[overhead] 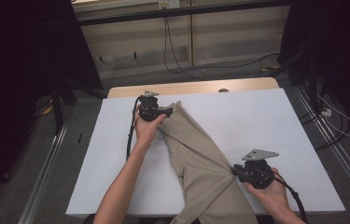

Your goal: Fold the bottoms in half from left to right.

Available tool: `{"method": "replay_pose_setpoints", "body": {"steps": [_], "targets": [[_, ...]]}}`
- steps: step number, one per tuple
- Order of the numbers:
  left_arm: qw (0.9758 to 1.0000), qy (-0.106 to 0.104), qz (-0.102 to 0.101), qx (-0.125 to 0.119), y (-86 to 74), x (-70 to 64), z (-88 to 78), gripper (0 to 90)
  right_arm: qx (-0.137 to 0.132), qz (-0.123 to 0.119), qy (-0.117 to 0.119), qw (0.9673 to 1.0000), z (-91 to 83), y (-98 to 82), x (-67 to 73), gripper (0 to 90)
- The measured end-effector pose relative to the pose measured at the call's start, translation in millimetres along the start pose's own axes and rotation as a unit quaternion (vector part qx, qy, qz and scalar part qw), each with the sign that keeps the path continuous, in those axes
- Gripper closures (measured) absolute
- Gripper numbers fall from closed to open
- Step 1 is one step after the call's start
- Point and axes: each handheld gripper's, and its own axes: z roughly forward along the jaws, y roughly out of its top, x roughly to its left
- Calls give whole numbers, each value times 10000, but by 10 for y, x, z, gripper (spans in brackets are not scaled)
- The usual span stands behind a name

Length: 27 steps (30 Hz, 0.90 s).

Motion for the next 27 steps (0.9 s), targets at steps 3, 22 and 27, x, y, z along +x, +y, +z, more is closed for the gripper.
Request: {"method": "replay_pose_setpoints", "body": {"steps": [3,22,27], "targets": [[9999,99,-53,1,-43,97,-19,375,-212,-50,1,9998,-36,46,24,759],[9983,232,-356,401,-74,579,169,772,-92,-858,1103,9901,241,241,636,735],[9970,262,-513,525,-120,640,276,744,-143,-1085,1454,9833,270,285,801,739]]}}
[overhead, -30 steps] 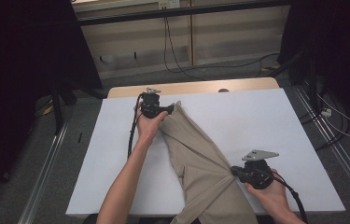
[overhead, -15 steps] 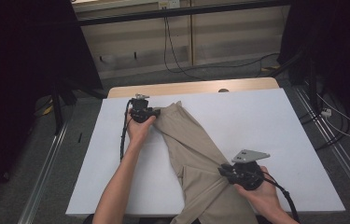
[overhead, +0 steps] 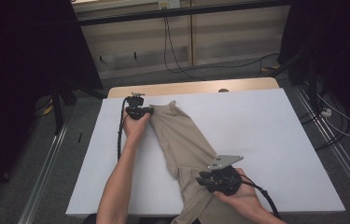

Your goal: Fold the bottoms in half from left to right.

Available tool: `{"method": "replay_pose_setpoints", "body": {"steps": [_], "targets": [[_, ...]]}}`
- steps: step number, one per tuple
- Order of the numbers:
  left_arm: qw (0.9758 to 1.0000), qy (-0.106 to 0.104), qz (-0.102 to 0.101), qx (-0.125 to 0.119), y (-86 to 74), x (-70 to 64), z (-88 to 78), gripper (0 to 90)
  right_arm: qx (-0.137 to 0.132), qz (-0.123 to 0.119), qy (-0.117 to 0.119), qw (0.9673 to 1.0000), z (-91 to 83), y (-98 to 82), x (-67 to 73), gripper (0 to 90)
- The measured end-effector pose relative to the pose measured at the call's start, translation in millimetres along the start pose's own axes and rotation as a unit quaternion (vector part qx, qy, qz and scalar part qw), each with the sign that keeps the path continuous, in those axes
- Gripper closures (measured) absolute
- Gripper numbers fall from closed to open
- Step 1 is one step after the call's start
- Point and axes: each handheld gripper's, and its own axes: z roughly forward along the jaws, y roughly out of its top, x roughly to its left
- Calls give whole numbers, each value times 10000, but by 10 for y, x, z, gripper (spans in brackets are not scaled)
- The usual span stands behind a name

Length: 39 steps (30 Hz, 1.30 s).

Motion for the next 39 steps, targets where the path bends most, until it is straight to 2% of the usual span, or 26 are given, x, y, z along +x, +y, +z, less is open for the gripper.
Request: {"method": "replay_pose_setpoints", "body": {"steps": [2,3,6,9,11,13,16,18,20,21,22,23,24,25,26,28,29,31,34,35,37,38,39], "targets": [[9999,83,-151,-8,1,13,26,700,37,-104,221,9997,39,9,62,741],[9996,149,-232,0,7,15,18,642,73,-160,337,9993,51,5,93,738],[9999,158,-39,-49,14,-12,-73,591,162,-239,455,9985,10,-18,133,723],[9998,12,91,-179,-22,-75,-235,501,216,-312,480,9981,-70,-85,100,688],[9996,-49,175,-232,-85,-142,-353,435,239,-279,517,9980,-91,-131,100,669],[9990,-272,38,-339,-187,-208,-470,422,246,-341,627,9971,-94,-146,143,656],[9989,-376,175,-215,-314,-351,-636,401,260,-447,694,9962,-88,-124,224,633],[9971,-648,296,-272,-412,-469,-786,374,315,-576,621,9959,-48,-126,241,621],[9953,-758,550,-253,-525,-618,-928,345,470,-522,589,9958,11,-174,224,627],[9939,-883,629,-212,-583,-677,-993,327,371,-509,634,9960,9,-197,216,665],[9927,-975,684,-177,-646,-732,-1052,326,410,-570,696,9951,-9,-199,198,786],[9921,-1042,679,-172,-715,-785,-1107,323,410,-486,726,9953,-39,-196,181,883],[9910,-1122,725,-126,-781,-831,-1144,315,360,-390,762,9957,-75,-208,152,900],[9898,-1178,795,-52,-841,-876,-1174,308,364,-322,836,9953,-108,-226,126,900],[9892,-1148,907,-18,-895,-923,-1189,306,371,-346,844,9951,-143,-253,114,900],[9865,-1067,1234,159,-979,-1019,-1208,293,413,-304,861,9950,-217,-312,104,900],[9855,-1106,1275,145,-1022,-1056,-1217,289,409,-285,852,9951,-260,-340,99,900],[9818,-1290,1359,298,-1065,-1124,-1238,288,365,-212,765,9962,-355,-396,73,900],[9795,-1425,1414,181,-1079,-1250,-1262,282,316,-115,655,9973,-498,-465,9,900],[9779,-1482,1462,184,-1077,-1289,-1268,276,310,-82,626,9975,-539,-494,-11,900],[9757,-1481,1606,164,-1087,-1375,-1279,271,375,-44,555,9977,-600,-563,-43,900],[9756,-1573,1518,196,-1100,-1428,-1275,269,440,4,566,9974,-615,-598,-52,900],[9740,-1637,1546,238,-1108,-1478,-1276,269,501,23,579,9971,-626,-628,-52,900]]}}
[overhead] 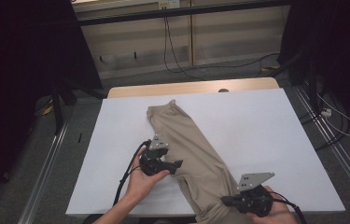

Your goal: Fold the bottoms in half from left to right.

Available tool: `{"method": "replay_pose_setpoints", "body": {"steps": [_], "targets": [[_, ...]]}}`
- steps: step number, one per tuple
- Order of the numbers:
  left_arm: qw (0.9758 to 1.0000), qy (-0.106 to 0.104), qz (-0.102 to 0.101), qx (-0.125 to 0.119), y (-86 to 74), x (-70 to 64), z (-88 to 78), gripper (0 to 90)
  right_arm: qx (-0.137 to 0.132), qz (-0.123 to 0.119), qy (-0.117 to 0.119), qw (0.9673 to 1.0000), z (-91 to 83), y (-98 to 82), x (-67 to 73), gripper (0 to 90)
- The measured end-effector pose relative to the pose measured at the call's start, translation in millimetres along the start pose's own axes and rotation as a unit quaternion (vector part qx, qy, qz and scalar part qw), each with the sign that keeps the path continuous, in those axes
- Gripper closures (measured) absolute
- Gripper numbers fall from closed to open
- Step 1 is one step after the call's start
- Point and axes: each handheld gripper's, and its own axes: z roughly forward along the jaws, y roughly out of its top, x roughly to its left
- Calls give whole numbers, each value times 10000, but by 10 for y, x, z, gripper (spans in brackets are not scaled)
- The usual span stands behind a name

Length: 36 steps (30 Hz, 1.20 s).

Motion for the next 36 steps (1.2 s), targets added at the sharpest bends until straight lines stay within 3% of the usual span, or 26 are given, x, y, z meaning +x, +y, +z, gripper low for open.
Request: {"method": "replay_pose_setpoints", "body": {"steps": [3,6,7,9,10,12,15,16,18,20,23,26,28,31,33,36], "targets": [[9988,12,480,122,1,-169,43,271,21,33,-50,10000,-59,-49,17,900],[9974,-154,642,291,-77,-310,49,267,31,69,-202,9998,-119,-96,11,852],[9966,-169,708,387,-115,-350,34,267,58,144,-321,9994,-130,-110,-4,790],[9949,-166,893,440,-191,-442,0,259,11,190,-462,9987,-160,-110,-33,773],[9944,-129,946,461,-232,-490,-6,258,-16,175,-526,9985,-168,-101,-47,764],[9910,-109,1149,684,-313,-547,-17,224,-114,317,-516,9981,-165,-76,-92,702],[9902,110,1258,590,-398,-614,-57,229,-212,408,-721,9963,-151,-5,-159,663],[9920,193,1113,557,-411,-627,-76,229,-273,445,-838,9951,-148,25,-192,642],[9928,185,1066,519,-439,-631,-110,226,-350,497,-1028,9928,-139,91,-272,623],[9958,143,789,448,-460,-615,-166,227,-427,537,-1118,9914,-121,163,-353,600],[9984,100,413,386,-498,-540,-288,233,-350,484,-1268,9901,-60,254,-455,571],[9996,-81,17,263,-521,-460,-389,378,-277,534,-1256,9903,2,257,-542,563],[9999,-77,-56,127,-507,-455,-422,451,-191,592,-1326,9892,26,224,-563,554],[9995,-186,-99,236,-512,-516,-385,531,-94,492,-1275,9906,46,190,-519,572],[9993,-173,-66,320,-509,-581,-324,527,-37,301,-1364,9902,84,189,-460,563],[9986,-135,145,492,-469,-638,-206,448,8,220,-1309,9911,130,227,-429,601]]}}
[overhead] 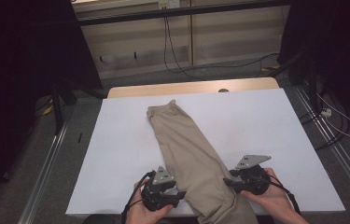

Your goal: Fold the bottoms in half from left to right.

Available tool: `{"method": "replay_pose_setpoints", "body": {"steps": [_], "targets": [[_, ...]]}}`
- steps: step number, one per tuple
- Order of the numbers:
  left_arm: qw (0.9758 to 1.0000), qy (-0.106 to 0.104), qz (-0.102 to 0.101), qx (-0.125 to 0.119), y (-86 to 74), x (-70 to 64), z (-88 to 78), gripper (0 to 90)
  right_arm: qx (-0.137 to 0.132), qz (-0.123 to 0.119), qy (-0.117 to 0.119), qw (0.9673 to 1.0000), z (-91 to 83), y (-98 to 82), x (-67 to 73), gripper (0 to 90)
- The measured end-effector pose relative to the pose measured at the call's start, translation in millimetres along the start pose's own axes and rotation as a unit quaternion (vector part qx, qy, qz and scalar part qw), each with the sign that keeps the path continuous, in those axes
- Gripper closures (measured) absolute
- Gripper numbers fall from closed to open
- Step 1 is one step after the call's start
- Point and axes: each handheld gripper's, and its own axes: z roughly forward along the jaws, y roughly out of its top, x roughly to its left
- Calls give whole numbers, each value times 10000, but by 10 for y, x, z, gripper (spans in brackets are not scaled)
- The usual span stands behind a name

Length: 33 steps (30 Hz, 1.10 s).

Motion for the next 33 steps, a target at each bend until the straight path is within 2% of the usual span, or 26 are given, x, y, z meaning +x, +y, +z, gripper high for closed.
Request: {"method": "replay_pose_setpoints", "body": {"steps": [1,2,3,4,5,6,7,8,10,13,14,15,16,18,19,21,27,29,32,33], "targets": [[9999,-4,38,106,7,-15,48,438,17,-21,-27,10000,3,8,8,633],[9998,48,130,113,6,-37,75,421,28,-25,4,10000,5,9,9,659],[9995,141,229,163,12,-64,73,420,34,57,47,10000,0,7,-5,746],[9995,116,254,124,11,-75,74,440,23,147,111,9998,-8,1,-27,890],[9994,36,289,160,15,-70,61,486,10,281,227,9993,-8,-10,-39,892],[9993,-111,298,186,15,-71,48,584,6,246,222,9995,-12,-13,-35,895],[9990,-303,297,153,7,-75,53,758,36,244,211,9995,-19,-7,-29,897],[9989,-288,331,166,6,-91,51,834,60,279,212,9994,-26,-6,-26,898],[9985,-305,385,249,24,-99,46,872,59,418,291,9987,-54,-30,-47,900],[9981,-473,312,240,15,-74,38,886,66,587,368,9976,-134,-101,-79,900],[9973,-530,415,298,11,-73,23,887,73,636,401,9971,-166,-125,-77,900],[9969,-618,405,272,0,-75,10,887,80,665,427,9968,-193,-147,-67,900],[9965,-693,361,298,-16,-89,-7,887,101,658,447,9968,-214,-169,-50,900],[9953,-764,479,346,-43,-113,-33,887,131,642,470,9967,-251,-212,0,900],[9954,-808,401,333,-51,-131,-40,887,133,622,496,9967,-274,-231,25,900],[9942,-905,462,361,-60,-151,-45,887,132,618,537,9966,-313,-266,78,900],[9914,-1150,449,428,-118,-170,-95,887,164,600,671,9958,-402,-368,239,900],[9915,-1176,400,393,-168,-172,-137,885,179,613,750,9951,-414,-393,276,900],[9924,-1164,345,219,-183,-160,-171,872,174,558,782,9952,-408,-389,286,878],[9940,-1030,337,170,-173,-164,-181,846,153,563,795,9951,-395,-377,273,826]]}}
